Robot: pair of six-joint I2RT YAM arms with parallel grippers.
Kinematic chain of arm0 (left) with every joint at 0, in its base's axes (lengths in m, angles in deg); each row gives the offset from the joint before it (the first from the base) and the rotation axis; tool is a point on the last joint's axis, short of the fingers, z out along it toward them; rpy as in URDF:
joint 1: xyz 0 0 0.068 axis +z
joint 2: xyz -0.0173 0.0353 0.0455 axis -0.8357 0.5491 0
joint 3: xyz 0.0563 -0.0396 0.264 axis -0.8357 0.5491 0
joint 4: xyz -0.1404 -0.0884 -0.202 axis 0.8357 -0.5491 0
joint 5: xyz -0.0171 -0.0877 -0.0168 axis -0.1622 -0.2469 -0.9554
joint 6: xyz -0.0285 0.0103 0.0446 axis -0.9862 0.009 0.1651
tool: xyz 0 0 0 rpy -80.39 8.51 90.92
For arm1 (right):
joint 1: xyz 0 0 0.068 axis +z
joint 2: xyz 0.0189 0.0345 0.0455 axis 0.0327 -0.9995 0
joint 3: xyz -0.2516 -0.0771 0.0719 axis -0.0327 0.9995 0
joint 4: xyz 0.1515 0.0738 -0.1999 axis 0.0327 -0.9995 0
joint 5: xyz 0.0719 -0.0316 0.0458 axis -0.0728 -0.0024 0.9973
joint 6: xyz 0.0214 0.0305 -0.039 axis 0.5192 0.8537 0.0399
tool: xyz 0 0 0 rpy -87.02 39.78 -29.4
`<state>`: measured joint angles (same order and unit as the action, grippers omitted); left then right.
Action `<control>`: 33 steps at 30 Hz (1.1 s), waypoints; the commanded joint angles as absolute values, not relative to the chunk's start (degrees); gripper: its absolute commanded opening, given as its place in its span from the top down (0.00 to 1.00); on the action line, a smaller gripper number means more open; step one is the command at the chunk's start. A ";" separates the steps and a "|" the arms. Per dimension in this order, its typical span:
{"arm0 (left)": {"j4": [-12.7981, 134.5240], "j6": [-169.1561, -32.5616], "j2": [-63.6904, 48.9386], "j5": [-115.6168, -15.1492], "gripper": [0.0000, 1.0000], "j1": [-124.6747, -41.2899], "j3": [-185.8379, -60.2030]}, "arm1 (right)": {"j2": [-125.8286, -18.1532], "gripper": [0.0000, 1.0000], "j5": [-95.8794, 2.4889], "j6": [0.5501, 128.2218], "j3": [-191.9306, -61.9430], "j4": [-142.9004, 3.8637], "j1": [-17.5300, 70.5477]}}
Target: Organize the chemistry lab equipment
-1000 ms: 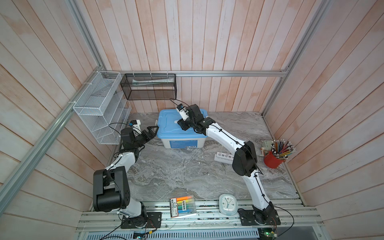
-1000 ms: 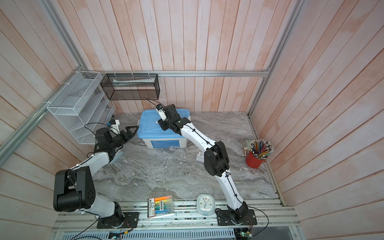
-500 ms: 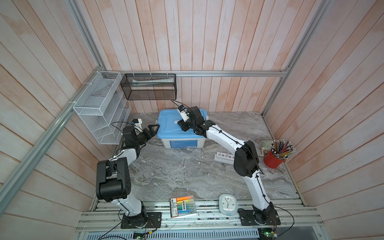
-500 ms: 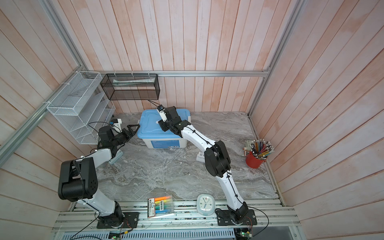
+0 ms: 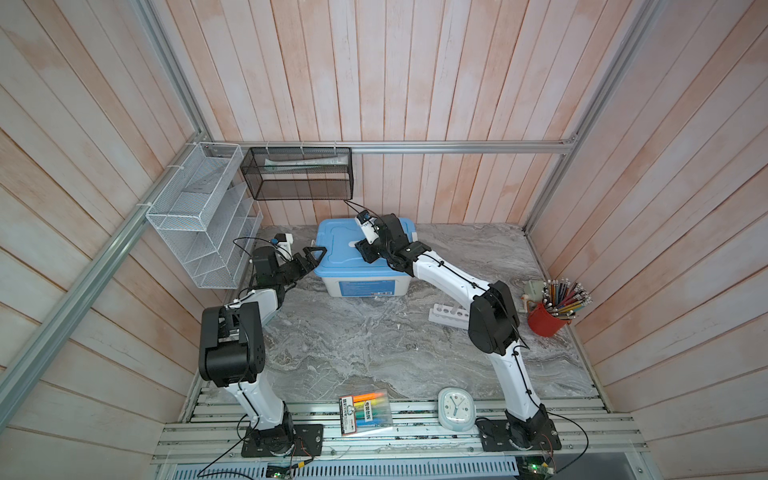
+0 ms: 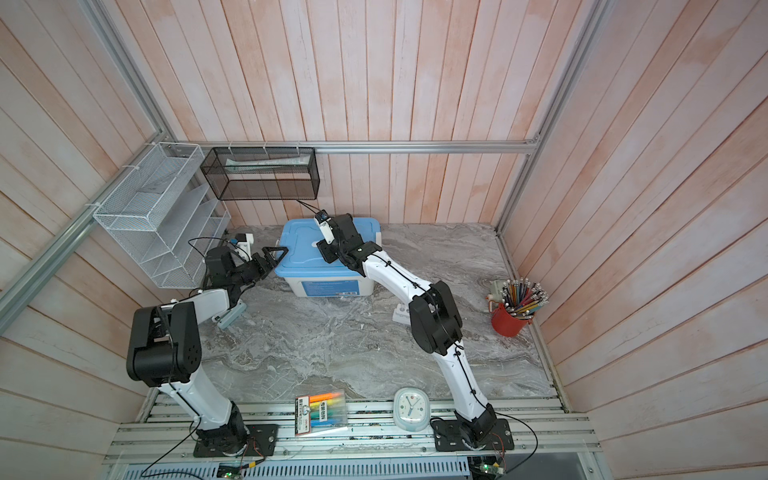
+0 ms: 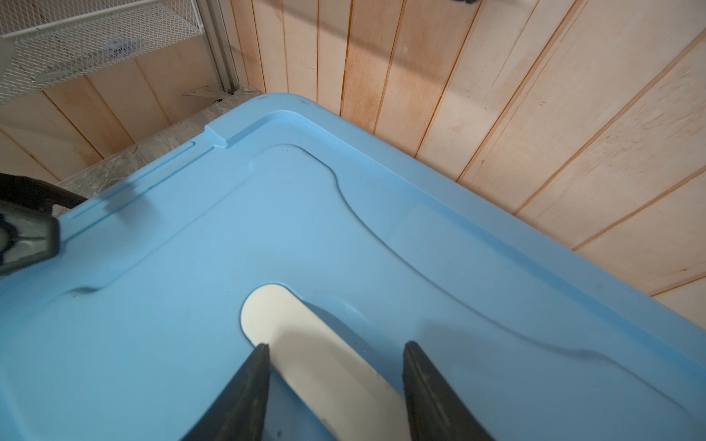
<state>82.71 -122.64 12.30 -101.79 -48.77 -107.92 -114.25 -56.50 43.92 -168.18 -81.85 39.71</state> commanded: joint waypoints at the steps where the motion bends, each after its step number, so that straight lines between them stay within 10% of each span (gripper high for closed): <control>1: 82.17 -121.08 13.19 -104.10 0.00 -48.96 -109.68 | -115.16 0.43 -54.93 44.75 -167.02 -86.54 40.14; 33: 61.49 -105.04 4.45 -92.19 0.01 -53.34 -117.19 | -115.94 0.43 -53.08 46.33 -168.47 -86.54 40.14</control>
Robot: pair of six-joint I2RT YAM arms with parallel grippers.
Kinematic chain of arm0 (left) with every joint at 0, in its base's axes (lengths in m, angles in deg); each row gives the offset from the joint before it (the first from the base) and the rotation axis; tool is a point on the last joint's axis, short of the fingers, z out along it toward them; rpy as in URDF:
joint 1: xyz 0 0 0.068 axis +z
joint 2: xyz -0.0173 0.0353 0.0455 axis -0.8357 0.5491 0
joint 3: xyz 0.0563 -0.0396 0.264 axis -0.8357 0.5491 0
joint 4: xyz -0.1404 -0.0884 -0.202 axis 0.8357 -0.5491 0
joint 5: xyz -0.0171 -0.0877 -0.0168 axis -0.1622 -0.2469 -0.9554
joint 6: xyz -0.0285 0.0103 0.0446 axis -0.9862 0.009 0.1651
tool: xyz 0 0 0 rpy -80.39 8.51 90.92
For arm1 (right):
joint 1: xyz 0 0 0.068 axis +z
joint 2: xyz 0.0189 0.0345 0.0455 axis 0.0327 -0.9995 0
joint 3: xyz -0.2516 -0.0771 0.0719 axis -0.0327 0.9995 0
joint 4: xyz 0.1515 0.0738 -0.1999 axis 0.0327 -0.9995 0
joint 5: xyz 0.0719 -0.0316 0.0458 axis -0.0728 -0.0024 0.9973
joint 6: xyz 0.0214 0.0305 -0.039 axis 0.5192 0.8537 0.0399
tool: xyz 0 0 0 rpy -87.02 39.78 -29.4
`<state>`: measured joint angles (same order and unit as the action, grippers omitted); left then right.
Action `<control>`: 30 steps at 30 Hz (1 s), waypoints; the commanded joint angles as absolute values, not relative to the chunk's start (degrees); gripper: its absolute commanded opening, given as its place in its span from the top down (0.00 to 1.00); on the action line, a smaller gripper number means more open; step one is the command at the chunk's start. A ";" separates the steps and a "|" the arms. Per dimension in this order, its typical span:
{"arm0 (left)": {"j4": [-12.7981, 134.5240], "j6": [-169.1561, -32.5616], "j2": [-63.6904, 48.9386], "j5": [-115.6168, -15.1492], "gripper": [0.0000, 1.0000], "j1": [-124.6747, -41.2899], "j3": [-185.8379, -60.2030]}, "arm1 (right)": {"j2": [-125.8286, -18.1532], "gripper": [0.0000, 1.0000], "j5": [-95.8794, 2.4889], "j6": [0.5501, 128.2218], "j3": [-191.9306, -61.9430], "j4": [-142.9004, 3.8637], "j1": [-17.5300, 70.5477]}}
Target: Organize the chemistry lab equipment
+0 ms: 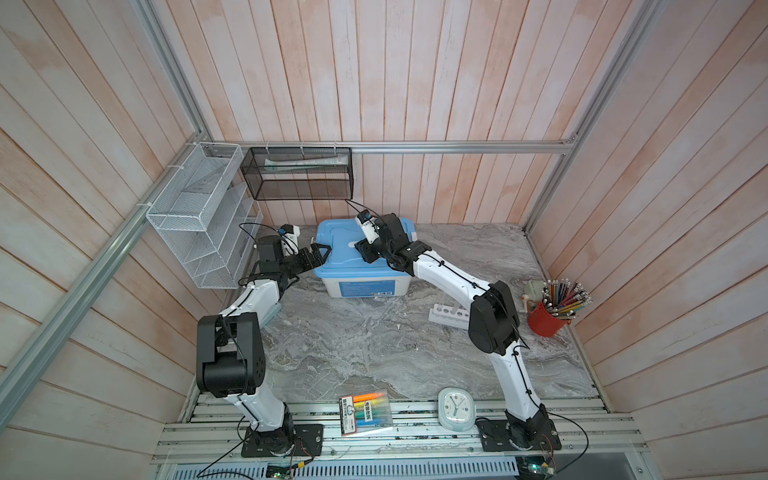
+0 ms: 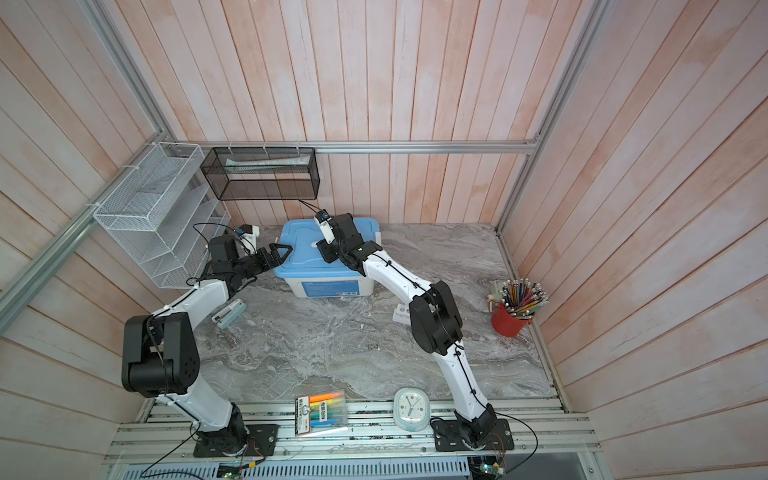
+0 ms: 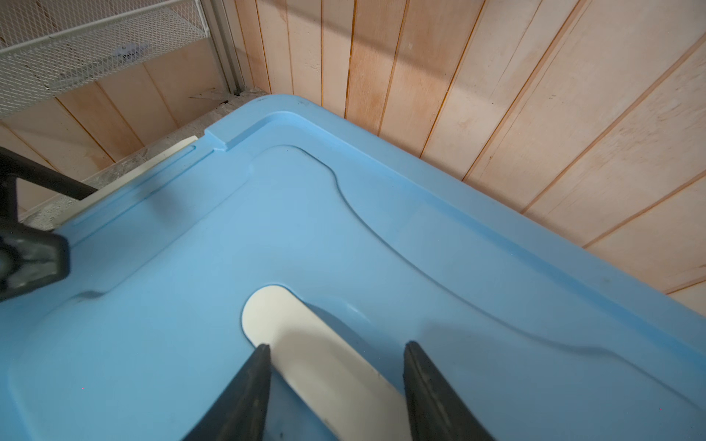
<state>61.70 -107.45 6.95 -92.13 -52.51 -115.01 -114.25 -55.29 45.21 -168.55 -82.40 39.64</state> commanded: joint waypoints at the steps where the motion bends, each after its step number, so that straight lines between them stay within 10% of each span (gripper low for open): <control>1: 61.01 -104.70 4.27 -91.82 0.01 -53.44 -117.45 | -116.02 0.43 -53.13 46.42 -168.51 -86.53 40.14; 30: 56.16 -102.07 3.91 -88.71 0.02 -57.13 -121.30 | -115.41 0.43 -51.74 47.64 -165.98 -84.78 39.96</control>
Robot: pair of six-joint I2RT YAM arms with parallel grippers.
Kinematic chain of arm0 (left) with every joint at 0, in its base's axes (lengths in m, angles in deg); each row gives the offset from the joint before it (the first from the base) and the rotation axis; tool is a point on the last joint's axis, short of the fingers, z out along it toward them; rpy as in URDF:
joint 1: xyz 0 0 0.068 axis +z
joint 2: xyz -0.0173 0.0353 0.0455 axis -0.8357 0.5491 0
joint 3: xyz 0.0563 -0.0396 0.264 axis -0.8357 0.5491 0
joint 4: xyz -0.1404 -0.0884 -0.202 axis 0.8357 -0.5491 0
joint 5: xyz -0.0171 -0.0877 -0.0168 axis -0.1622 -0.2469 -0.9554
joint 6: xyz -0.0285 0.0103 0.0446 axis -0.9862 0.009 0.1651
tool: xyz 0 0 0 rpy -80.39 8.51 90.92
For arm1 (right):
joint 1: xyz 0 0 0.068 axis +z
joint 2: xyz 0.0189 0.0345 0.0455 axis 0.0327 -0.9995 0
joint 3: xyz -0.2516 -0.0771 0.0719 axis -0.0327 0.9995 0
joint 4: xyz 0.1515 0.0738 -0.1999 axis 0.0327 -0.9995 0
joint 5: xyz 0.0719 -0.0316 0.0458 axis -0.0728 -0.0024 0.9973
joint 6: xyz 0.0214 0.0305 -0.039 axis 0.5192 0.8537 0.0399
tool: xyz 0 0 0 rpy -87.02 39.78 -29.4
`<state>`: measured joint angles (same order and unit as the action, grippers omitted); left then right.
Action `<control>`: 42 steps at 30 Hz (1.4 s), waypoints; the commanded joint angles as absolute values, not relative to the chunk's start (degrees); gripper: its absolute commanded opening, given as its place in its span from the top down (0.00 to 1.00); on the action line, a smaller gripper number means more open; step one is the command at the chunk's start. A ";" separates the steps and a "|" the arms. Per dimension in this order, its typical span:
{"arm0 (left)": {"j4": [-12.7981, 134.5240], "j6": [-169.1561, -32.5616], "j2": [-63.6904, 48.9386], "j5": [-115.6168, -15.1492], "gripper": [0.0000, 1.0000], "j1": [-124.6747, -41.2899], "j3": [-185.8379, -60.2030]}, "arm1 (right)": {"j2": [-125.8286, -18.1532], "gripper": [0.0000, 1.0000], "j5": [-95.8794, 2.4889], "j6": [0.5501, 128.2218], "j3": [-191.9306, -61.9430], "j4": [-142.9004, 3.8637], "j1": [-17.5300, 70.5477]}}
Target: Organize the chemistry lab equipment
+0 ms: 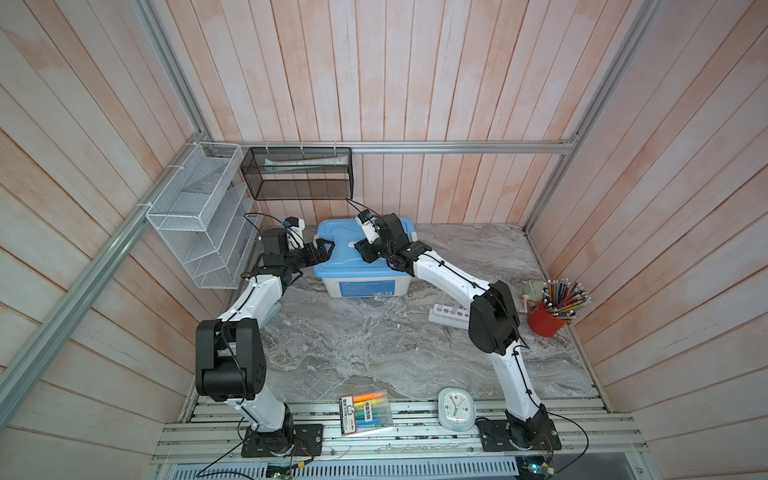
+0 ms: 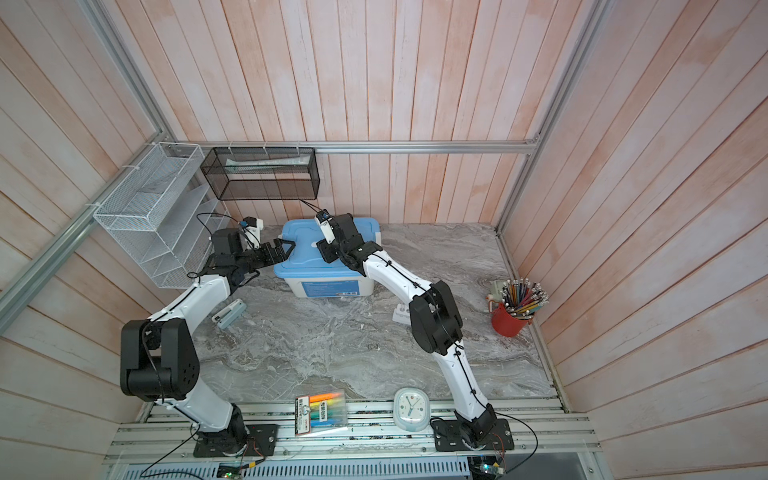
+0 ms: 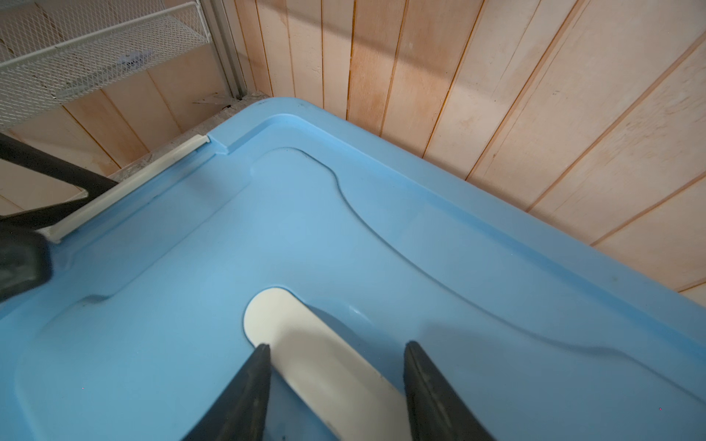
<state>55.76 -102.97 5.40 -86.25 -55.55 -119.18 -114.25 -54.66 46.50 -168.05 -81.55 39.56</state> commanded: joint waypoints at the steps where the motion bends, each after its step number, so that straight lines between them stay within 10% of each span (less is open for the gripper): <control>1: 56.12 -102.08 3.91 -88.71 0.01 -57.21 -121.25 | -115.42 0.44 -51.74 47.66 -165.88 -84.70 39.96; 42: 58.16 -104.14 0.33 -88.96 0.02 -56.73 -120.39 | -113.75 0.43 -49.31 49.10 -162.53 -82.50 39.02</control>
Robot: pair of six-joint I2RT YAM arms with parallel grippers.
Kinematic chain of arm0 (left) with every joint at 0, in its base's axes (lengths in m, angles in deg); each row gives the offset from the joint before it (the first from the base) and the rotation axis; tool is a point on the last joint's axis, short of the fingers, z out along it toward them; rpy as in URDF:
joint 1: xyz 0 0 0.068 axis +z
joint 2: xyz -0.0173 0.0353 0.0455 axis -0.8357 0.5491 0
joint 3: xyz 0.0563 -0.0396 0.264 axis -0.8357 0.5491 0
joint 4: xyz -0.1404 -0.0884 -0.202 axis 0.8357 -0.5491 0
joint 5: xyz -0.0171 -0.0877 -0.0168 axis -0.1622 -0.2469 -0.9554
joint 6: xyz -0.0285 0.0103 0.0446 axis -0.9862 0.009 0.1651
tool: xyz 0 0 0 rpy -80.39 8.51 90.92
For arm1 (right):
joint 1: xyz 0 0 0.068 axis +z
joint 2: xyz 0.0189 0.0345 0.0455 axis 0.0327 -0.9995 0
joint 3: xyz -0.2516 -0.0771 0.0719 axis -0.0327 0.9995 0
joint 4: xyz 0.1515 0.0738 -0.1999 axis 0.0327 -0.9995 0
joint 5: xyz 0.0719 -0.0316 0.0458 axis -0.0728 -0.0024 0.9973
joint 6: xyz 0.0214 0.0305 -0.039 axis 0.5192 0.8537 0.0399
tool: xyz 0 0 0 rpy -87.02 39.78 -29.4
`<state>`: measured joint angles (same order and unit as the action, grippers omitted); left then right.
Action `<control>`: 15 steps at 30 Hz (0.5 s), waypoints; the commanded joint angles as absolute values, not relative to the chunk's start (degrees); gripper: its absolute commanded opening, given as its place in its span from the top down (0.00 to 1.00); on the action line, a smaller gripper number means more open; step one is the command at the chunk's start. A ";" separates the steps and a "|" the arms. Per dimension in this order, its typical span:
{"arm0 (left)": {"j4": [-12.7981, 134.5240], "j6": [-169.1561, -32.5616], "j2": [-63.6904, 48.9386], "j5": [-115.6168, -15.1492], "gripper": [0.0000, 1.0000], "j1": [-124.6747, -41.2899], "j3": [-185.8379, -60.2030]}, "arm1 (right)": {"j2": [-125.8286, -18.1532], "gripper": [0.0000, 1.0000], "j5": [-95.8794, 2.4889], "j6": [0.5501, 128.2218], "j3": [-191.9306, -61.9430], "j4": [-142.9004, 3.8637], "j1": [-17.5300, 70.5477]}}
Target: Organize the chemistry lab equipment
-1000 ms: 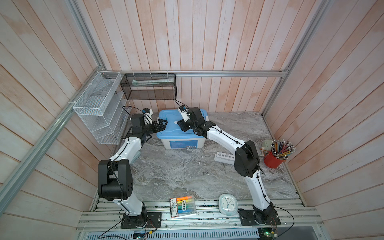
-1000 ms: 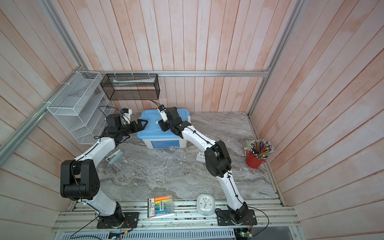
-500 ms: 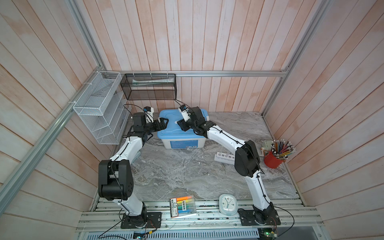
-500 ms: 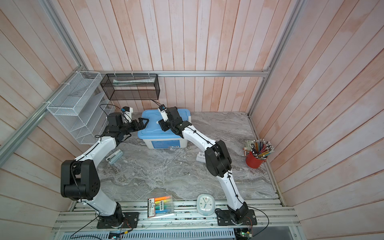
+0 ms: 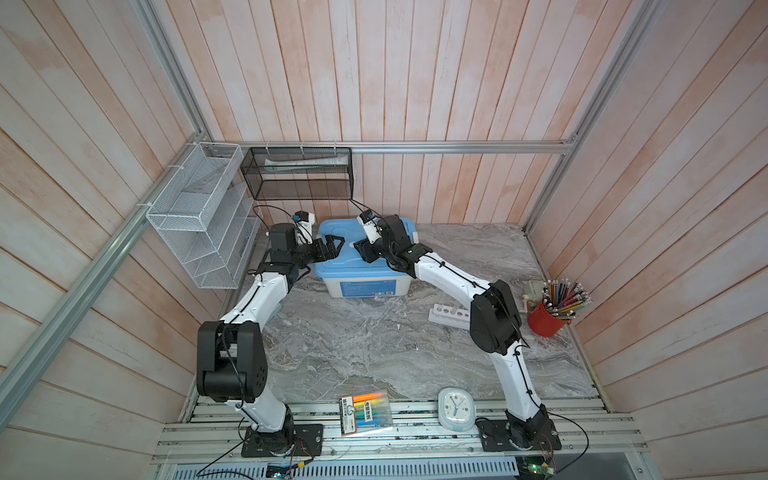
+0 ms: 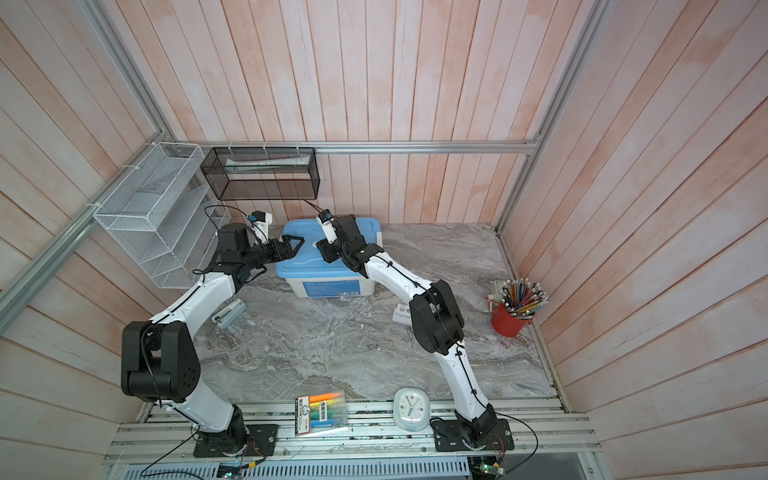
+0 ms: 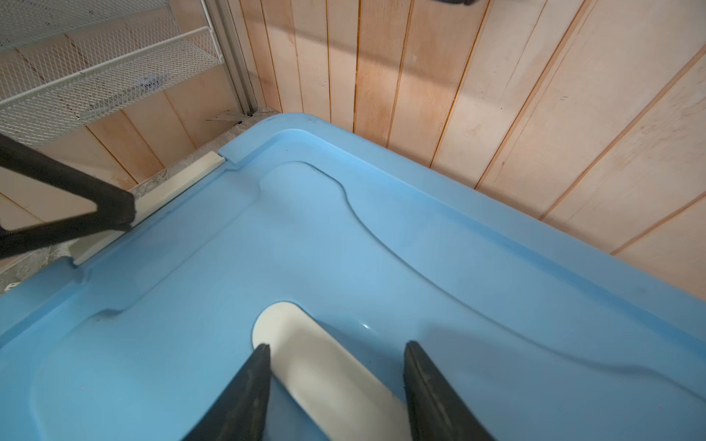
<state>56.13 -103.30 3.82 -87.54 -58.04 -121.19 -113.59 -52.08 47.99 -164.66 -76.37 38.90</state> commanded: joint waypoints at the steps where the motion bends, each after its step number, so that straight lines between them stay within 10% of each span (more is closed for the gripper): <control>1: 58.52 -104.39 -0.30 -89.12 0.01 -56.17 -119.97 | -113.61 0.43 -48.96 49.15 -162.75 -82.54 38.83; 15: 64.64 -106.14 -7.91 -86.29 0.00 -51.87 -111.18 | -104.53 0.43 -44.04 51.15 -158.86 -80.12 33.73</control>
<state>62.18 -105.40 -6.82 -87.04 -52.64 -112.71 -109.46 -46.88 49.06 -161.38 -78.58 36.15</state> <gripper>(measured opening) 0.997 0.568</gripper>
